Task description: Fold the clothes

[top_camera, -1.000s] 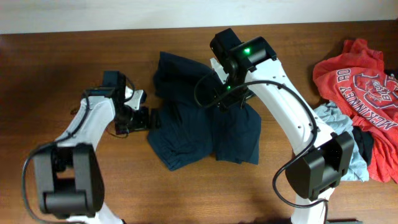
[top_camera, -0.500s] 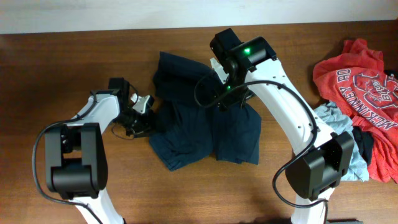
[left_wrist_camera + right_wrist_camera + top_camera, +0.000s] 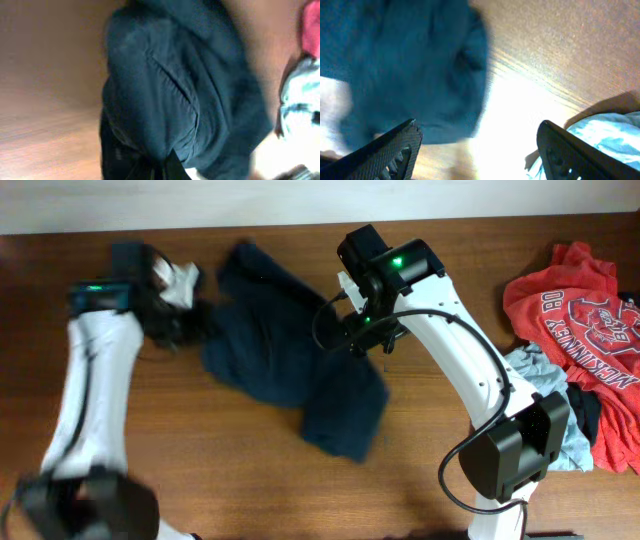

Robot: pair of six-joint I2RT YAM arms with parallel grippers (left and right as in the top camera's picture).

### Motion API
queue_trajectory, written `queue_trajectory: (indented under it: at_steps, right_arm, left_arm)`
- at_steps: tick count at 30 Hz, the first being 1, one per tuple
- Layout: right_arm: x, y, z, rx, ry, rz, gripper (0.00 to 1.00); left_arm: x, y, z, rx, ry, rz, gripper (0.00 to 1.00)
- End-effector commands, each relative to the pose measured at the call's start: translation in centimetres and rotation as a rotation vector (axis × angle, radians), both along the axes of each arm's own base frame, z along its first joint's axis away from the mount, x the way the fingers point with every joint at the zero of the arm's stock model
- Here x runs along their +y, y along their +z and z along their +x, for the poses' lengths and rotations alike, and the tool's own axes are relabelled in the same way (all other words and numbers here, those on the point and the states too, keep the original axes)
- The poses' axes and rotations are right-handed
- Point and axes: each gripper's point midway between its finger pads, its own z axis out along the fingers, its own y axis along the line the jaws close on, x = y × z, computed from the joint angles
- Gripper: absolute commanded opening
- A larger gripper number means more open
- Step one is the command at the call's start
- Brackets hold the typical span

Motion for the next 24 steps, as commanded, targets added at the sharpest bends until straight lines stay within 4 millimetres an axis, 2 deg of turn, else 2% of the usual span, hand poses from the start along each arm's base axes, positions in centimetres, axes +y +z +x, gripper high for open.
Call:
queue_trajectory:
  at_steps: [1,2,3,5,7,10,12,14,16,17,19,22,24]
  right_arm:
    - [0.6,0.4,0.1,-0.009,-0.007,0.043,0.77]
    - [1.0,0.4,0.0,-0.002,0.001,0.063,0.77]
    - [2.3,0.5,-0.3,0.019,0.058,0.13,0.77]
    - [5.0,1.1,-1.4,0.059,0.192,0.278,0.81]
    - [6.7,1.7,-1.6,0.063,0.229,0.377,0.84]
    - [7.5,2.1,-1.1,0.049,0.217,0.417,0.87]
    - [8.1,2.4,-1.2,0.054,0.221,0.455,0.9]
    - [9.3,3.1,-2.0,0.075,0.275,0.537,0.91]
    - [9.7,3.2,-2.2,0.079,0.292,0.549,0.93]
    - [10.1,3.2,-2.6,0.082,0.307,0.548,0.96]
    - [10.6,3.2,-3.0,0.082,0.339,0.548,0.99]
    - [12.2,3.4,-4.4,0.081,0.442,0.557,0.99]
    - [13.1,3.3,-4.7,0.066,0.468,0.551,0.99]
  left_arm:
    - [1.9,11.2,-0.9,-0.289,0.046,0.134,0.01]
    - [1.9,12.3,-1.2,-0.312,0.05,0.138,0.01]
    - [2.0,13.6,-1.7,-0.341,0.056,0.146,0.0]
    - [2.2,14.8,-2.2,-0.367,0.063,0.156,0.0]
    - [2.1,15.2,-2.3,-0.376,0.063,0.156,0.01]
    - [2.1,15.1,-2.3,-0.374,0.061,0.153,0.01]
    - [1.8,16.1,-1.9,-0.412,0.053,0.136,0.01]
    - [0.3,18.7,-1.3,-0.511,0.007,0.061,0.0]
    - [-0.4,21.2,-0.8,-0.598,-0.012,0.023,0.01]
    - [-0.8,23.5,-0.5,-0.681,-0.031,0.003,0.0]
    - [-1.0,25.9,-0.5,-0.763,-0.042,-0.004,0.0]
    - [-1.1,29.2,-0.9,-0.852,-0.029,-0.014,0.0]
    - [-1.3,30.3,-1.4,-0.88,-0.041,-0.024,0.0]
